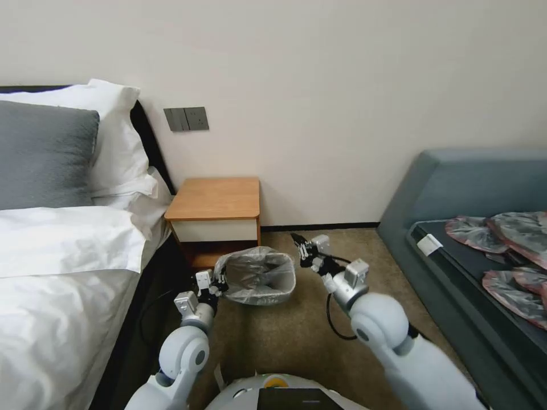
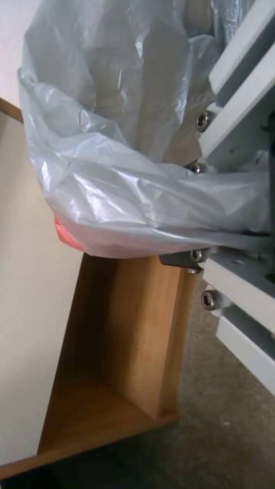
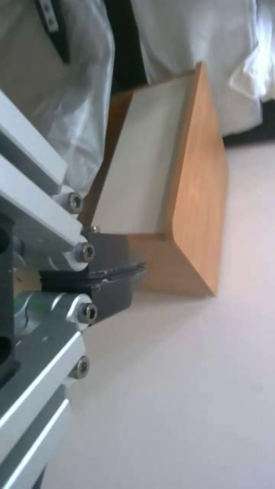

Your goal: Pick up the garbage bag from the table and place it over the trash can.

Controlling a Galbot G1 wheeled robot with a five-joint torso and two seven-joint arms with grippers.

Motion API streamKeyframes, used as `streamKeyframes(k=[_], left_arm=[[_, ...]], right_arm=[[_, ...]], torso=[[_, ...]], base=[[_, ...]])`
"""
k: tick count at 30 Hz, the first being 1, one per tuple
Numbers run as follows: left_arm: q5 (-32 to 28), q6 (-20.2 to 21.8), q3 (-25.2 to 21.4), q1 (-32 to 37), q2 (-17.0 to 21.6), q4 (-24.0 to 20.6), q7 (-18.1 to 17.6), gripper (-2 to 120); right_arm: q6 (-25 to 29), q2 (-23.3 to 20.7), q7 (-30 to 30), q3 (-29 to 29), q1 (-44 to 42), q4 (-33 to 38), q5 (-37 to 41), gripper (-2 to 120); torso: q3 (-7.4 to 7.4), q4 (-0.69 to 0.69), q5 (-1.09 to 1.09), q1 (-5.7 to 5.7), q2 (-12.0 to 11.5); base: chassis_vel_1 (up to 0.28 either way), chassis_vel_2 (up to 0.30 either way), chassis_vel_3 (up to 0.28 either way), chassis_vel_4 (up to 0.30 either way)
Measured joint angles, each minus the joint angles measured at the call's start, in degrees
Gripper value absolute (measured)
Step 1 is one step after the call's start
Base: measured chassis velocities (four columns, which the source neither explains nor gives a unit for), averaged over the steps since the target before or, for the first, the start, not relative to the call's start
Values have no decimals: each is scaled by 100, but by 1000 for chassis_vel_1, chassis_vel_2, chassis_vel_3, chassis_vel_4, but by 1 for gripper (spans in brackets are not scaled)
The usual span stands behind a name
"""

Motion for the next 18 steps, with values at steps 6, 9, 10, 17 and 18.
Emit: streamKeyframes(k=[6, 9, 10, 17, 18], left_arm=[[8, -5, -68, 107, -10, -35, 3, 3], [21, 8, -68, 170, -5, -58, -4, 3], [28, 17, -64, 196, 2, -69, -8, 3], [30, 186, 100, 271, 140, -128, -95, 3], [29, 219, 159, 279, 153, -129, -133, 3]], right_arm=[[647, 740, -298, 217, -690, -97, -1337, 0], [845, 1012, -301, 310, -924, -120, -1768, 0], [915, 1127, -298, 346, -1035, -119, -1911, 3], [1410, 1630, -233, 557, -1673, -31, -2527, 32], [1460, 1683, -216, 582, -1752, -11, -2569, 36]], torso=[[0, 0, 0, 0, 0], [0, -1, 0, 0, 0], [0, 0, 0, 0, 0], [0, -1, 0, 0, 0], [0, 0, 0, 0, 0]], base=[[0, 0, 0, 0], [0, 0, 0, 0], [0, 0, 0, 0], [0, 0, 0, 0], [0, 0, 0, 0]])
